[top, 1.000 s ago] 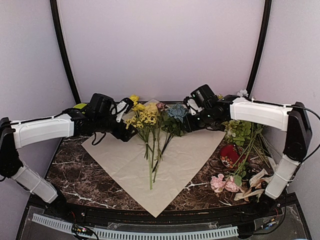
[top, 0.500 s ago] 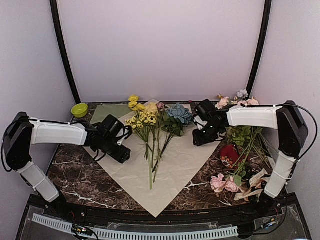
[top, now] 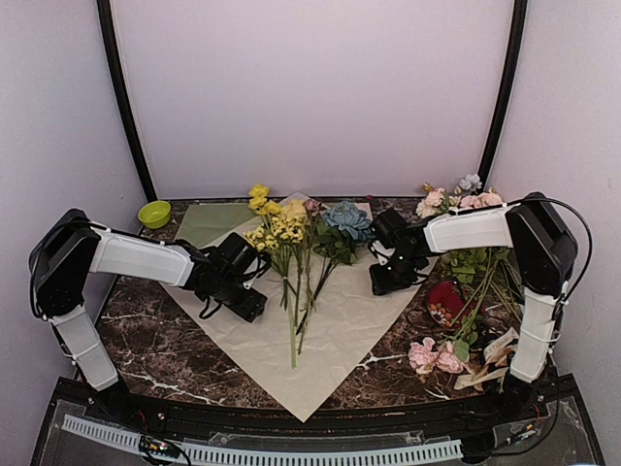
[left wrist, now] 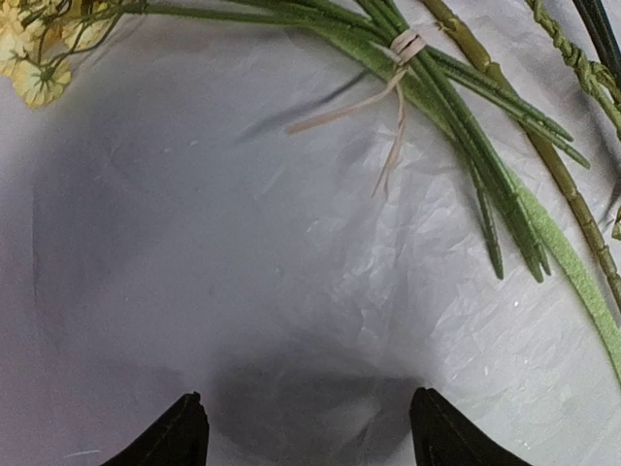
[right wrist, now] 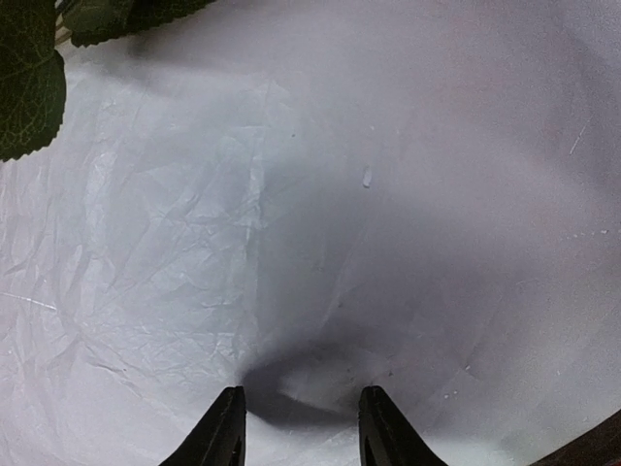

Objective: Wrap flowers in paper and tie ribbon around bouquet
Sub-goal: Pick up the bottom corner of the flattened wrapping paper from the center of the board.

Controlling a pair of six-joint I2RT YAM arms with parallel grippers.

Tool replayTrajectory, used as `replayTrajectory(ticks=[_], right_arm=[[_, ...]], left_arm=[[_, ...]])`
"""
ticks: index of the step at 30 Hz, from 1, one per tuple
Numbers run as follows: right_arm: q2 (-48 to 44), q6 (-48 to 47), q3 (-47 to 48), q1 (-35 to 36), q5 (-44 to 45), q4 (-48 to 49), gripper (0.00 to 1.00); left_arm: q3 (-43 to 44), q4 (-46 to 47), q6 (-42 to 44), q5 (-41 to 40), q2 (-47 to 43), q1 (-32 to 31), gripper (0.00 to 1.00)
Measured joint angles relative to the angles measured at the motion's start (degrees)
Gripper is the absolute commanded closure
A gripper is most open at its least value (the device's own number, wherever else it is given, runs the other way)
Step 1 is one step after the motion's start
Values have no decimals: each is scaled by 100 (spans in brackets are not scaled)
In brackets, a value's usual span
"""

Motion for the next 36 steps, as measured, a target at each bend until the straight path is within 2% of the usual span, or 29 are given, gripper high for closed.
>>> replayTrajectory(ticks=[6,9,12,15,21,25,28,31,36], right_arm=[[33,-44,153,0,63,-127,60],[15,-151,319,11,52,-184,60],[-146,-363,343,118,-122,-208,60],[-380,-636,345,433,-420,-238,60],[-485,-988,369,1104,-979,-326,61],[-461,-1010,365,1204,-1167,-321,62],[-417,-997,299,1239,-1233,-197,62],[-345,-935,155,1316,-1416,-28,62],[-74,-798,-72,1390,-1668,234,62]], left_arm=[[103,120,68,17,-31,-24,26],[79,138,321,234,-387,-90,25],[-63,210,907,678,-1099,-455,19],[-245,199,1602,1342,-1799,-1078,15],[-1215,179,3051,2424,-2680,-1862,8],[-1517,151,3928,2474,-2568,-2365,8],[-1469,146,4474,2286,-2087,-2677,8],[-1419,122,4876,2037,-1539,-2796,8],[-1445,339,5300,1652,-1366,-2804,14]])
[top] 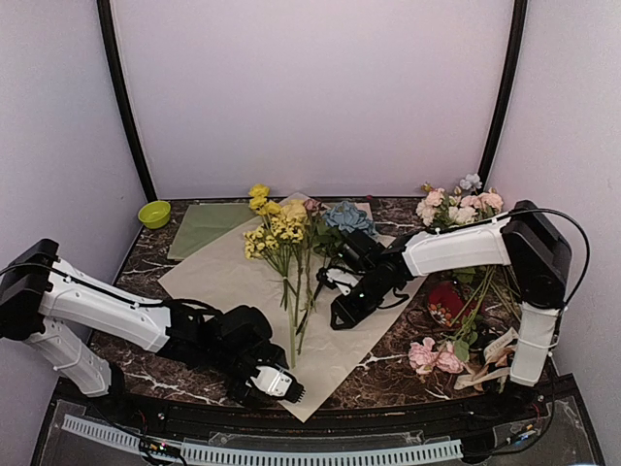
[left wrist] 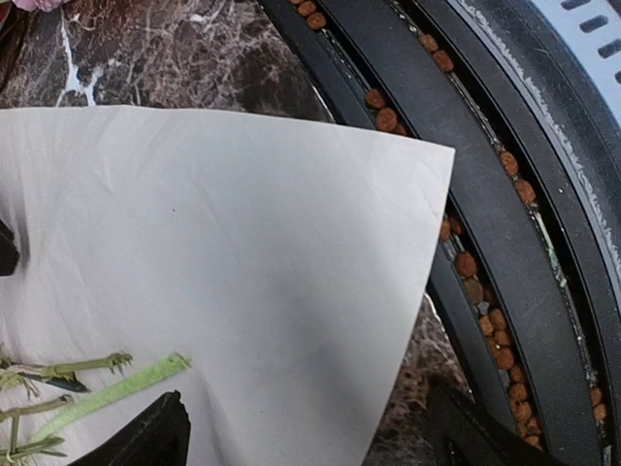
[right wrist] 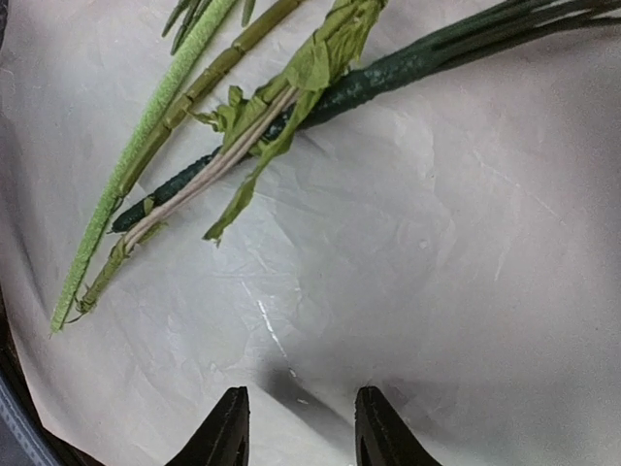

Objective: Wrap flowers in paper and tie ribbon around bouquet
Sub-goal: Pick up the bottom corner of the flattened wrapping paper from the center of the board, then pass from the left arm to the right

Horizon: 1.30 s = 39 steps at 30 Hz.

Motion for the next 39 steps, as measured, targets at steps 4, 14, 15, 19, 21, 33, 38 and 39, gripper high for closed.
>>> replayTrajectory(ticks=[4,14,15,19,21,33,38,39], right_arm=[[66,57,-109,-2,-151,208,62],[59,46,-199,-9,-273,417,62],[50,28,-225,-9,-273,439,62],[11,-46,-299,-9,-278,520,62],[7,-103,-306,-9,-293,522,62],[-321,-398,-468,-149,-1167,208,61],[-1215,-557,-861,-271,-1519,664,55],[-1482,-647,-1043,-273,-1561,922,53]], left_arm=[[-15,474,107,-350,131,-2,21],[-168,1287,74,-1012,251,-2,40],[-179,1340,52,-1069,251,-2,43],[-214,1497,2,-1145,251,0,67],[-221,1537,-20,-1176,251,9,81],[-166,1281,-382,-671,140,260,100],[11,997,-581,-59,-2,601,100],[57,951,-605,33,-2,647,100]])
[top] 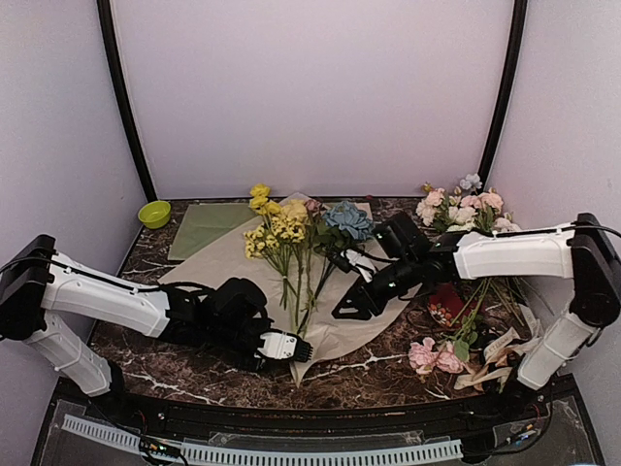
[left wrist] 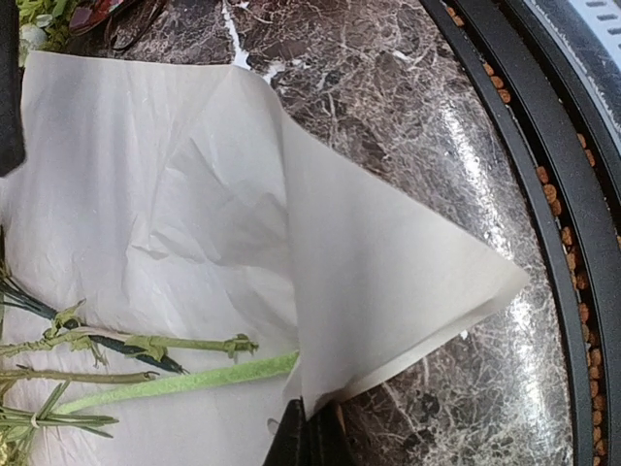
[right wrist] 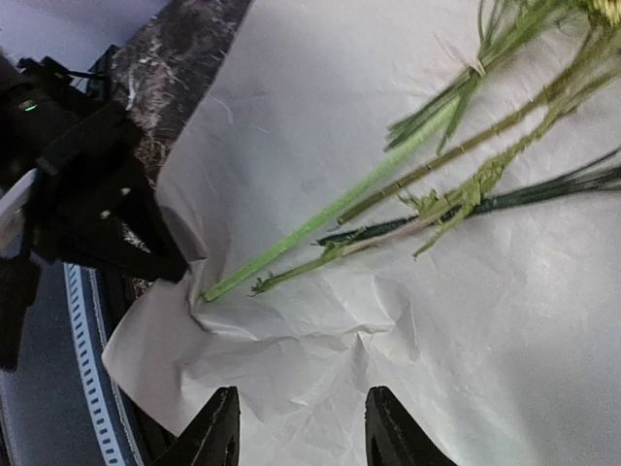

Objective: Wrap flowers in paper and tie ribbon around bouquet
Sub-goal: Pass from the left arm to the right

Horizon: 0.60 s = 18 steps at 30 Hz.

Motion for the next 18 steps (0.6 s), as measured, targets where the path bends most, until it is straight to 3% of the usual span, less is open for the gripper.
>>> replayTrajectory(ticks=[5,9,13,18], right_arm=[[-1480,-769,-1410,107,-39,1484,45],[-2232,-2253,-2520,494,-133,2201,37],[-2024,-3410,-2750,820,-2,2286,38],[-1121,-4223,-2317,1117,634,2302,39]], left_arm=[[81,-160,-146,457,-17,214,100],[81,-219,-197,717,-24,326,100],[81,-234,-212,855,-26,404,100],[81,-243,-214,951,-26,450,100]])
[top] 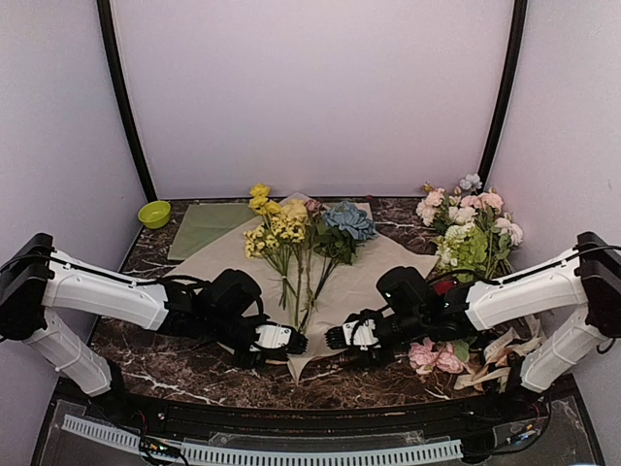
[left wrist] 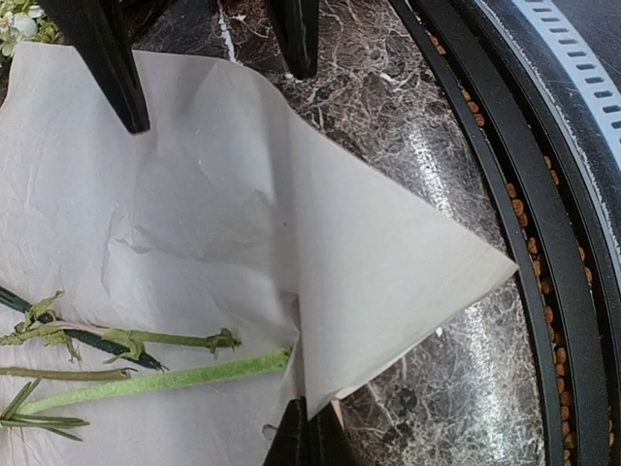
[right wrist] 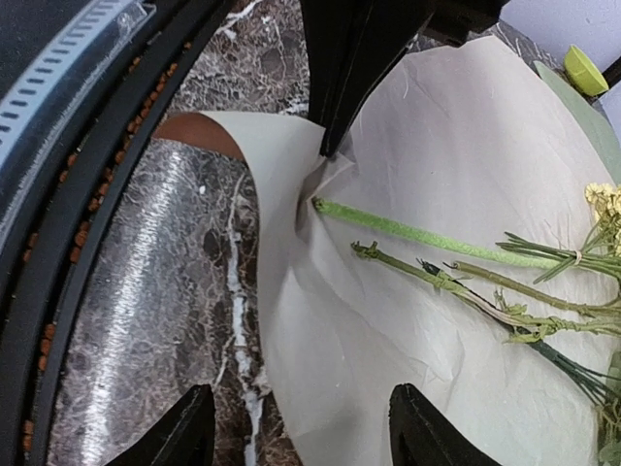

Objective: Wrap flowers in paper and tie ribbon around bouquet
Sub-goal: Pass from the left arm to the right

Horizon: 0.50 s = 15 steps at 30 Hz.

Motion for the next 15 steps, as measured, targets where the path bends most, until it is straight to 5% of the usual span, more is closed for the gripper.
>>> replayTrajectory(ticks=[4,9,11,12,15], right_arm=[[393,-332,205,111,350,98,47],[557,-535,308,120,400,181,97],[568,-562,332,120,361,170,100],[568,-529,337,120,337,166,100],[562,-501,337,107,258,122,100]], left_arm=[[0,0,-2,46,0,9,100],[0,2,-4,87,-11,35,100],[0,2,-20,109,-15,44,100],[0,2,-35,125,-20,48,94],[0,-37,-90,192,-81,90,47]])
